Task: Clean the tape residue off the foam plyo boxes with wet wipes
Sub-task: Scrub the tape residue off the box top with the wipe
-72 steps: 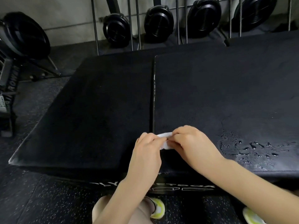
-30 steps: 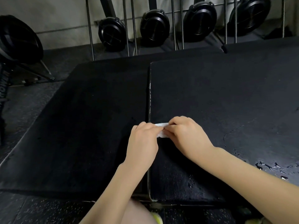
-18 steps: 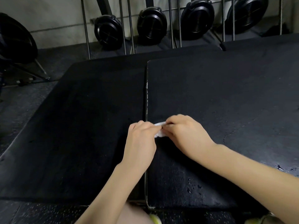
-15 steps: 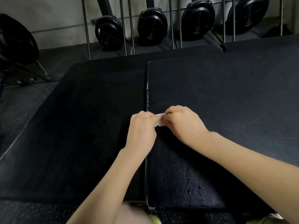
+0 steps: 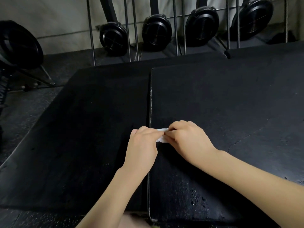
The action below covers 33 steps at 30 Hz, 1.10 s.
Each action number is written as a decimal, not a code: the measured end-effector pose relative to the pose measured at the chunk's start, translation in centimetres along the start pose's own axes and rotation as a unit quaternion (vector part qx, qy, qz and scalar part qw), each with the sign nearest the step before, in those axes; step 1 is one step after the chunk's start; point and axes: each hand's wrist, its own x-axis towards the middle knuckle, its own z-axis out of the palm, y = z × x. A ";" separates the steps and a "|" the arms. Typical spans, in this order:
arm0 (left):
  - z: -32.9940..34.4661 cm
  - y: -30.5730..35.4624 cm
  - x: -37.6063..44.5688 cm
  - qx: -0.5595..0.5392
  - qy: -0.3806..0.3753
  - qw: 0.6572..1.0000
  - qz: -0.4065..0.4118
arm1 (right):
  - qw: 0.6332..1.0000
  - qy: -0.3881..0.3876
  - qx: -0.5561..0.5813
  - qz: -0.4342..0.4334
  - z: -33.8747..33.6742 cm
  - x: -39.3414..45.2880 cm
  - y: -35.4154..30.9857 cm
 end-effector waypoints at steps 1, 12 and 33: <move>0.2 -0.2 0.7 0.007 0.005 1.000 0.001 | 1.000 0.004 0.001 0.003 0.1 0.5 0.1; 1.9 -2.2 9.9 0.038 0.011 0.999 -0.014 | 0.991 -0.101 -0.008 0.091 1.1 9.1 3.6; 2.2 -2.1 14.6 -0.003 -0.014 0.998 -0.060 | 0.990 -0.105 0.012 0.094 2.8 12.5 7.5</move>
